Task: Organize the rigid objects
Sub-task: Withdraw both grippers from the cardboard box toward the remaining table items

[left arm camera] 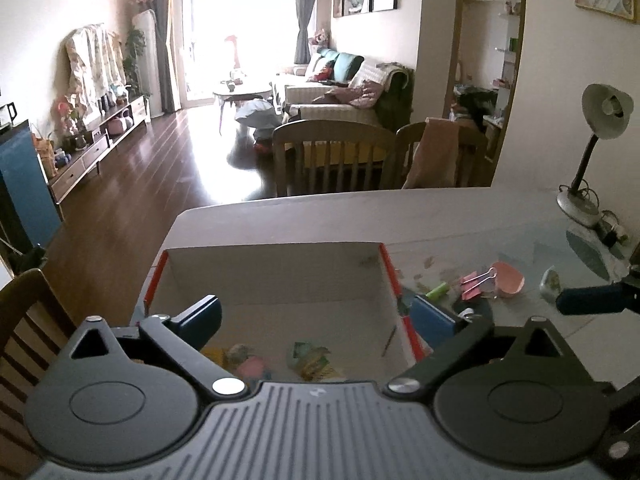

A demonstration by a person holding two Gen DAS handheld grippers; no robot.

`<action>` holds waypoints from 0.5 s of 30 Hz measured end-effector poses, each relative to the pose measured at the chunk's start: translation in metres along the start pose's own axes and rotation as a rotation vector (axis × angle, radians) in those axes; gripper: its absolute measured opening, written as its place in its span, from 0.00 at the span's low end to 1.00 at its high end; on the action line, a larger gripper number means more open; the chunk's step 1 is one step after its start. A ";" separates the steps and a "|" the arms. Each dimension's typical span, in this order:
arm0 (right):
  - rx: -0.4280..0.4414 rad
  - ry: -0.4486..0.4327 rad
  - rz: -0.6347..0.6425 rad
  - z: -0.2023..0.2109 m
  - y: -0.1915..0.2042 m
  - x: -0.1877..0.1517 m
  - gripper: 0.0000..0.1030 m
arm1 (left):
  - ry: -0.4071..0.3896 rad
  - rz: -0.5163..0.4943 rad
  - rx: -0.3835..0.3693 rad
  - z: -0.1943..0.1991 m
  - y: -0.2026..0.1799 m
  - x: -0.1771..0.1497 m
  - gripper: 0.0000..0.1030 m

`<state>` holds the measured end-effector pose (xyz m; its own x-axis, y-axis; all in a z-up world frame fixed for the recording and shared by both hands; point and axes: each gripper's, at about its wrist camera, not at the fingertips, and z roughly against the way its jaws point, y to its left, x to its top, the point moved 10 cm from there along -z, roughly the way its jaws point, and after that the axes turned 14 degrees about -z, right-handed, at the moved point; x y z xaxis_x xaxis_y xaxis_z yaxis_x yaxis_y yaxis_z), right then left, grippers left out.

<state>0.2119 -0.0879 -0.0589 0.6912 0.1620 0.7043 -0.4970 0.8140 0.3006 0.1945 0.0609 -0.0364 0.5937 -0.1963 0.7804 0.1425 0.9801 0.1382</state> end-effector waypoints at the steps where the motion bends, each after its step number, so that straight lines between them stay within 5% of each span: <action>1: 0.006 -0.008 0.003 0.004 -0.003 0.001 0.98 | -0.001 0.004 0.000 0.001 -0.004 0.000 0.99; 15: 0.018 -0.048 -0.022 0.036 -0.065 0.000 1.00 | -0.039 0.042 -0.020 0.006 -0.068 0.007 1.00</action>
<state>0.2255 -0.1611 -0.0555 0.6763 0.1166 0.7274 -0.4916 0.8069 0.3276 0.1844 -0.0067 -0.0368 0.5684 -0.1530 0.8084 0.1337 0.9867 0.0928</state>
